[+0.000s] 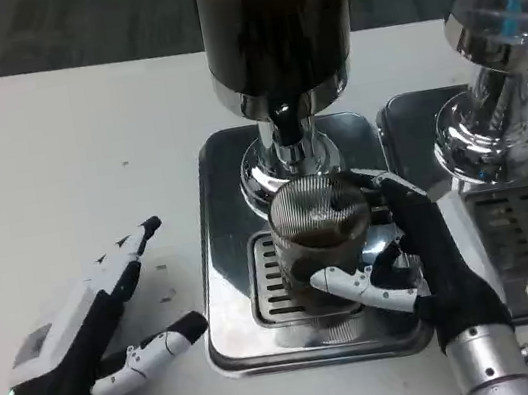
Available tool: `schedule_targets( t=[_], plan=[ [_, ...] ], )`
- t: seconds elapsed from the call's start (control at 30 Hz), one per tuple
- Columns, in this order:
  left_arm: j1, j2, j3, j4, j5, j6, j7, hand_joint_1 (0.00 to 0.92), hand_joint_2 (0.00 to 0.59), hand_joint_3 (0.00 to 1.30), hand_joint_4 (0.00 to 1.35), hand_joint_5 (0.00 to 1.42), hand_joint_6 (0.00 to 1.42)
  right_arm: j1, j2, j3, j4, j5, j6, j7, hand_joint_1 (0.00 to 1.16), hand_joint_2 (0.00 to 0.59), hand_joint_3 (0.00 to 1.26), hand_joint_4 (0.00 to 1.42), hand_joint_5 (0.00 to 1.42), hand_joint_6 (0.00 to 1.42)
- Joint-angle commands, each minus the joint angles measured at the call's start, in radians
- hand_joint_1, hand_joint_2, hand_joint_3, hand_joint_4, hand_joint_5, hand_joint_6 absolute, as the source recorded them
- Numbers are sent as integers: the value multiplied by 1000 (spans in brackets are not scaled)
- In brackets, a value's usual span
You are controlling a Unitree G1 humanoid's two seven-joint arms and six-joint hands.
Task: Grasp the cup under the faucet to collect the drink, then remove the cup.
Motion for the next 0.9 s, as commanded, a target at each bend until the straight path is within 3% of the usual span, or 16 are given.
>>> schedule_targets(
  t=[0.03, 0.23, 0.5, 0.7, 0.9],
  plan=[
    [6, 34, -20, -56, 71, 34, 36, 0, 56, 0, 0, 0, 0, 15, -7, 6, -79, -1, -9, 6, 1025, 195, 503, 677, 782, 1029],
    [49, 46, -10, -150, 108, 103, 60, 0, 43, 0, 0, 0, 0, 61, -28, 10, -152, -29, -4, 12, 1017, 194, 504, 686, 784, 1045],
    [109, 50, 17, -245, 105, 166, 83, 0, 39, 0, 0, 0, 0, 122, -37, 9, -203, -9, 0, 32, 1013, 194, 509, 686, 784, 1051],
    [147, 87, 15, -306, 134, 206, 85, 0, 36, 0, 0, 0, 0, 153, -39, 15, -241, -16, -3, 42, 1005, 192, 510, 686, 784, 1055],
    [199, 124, -2, -407, 197, 310, 54, 0, 27, 0, 0, 0, 0, 192, -49, 16, -281, -20, -4, 51, 1000, 196, 510, 686, 785, 1057]
  ],
)
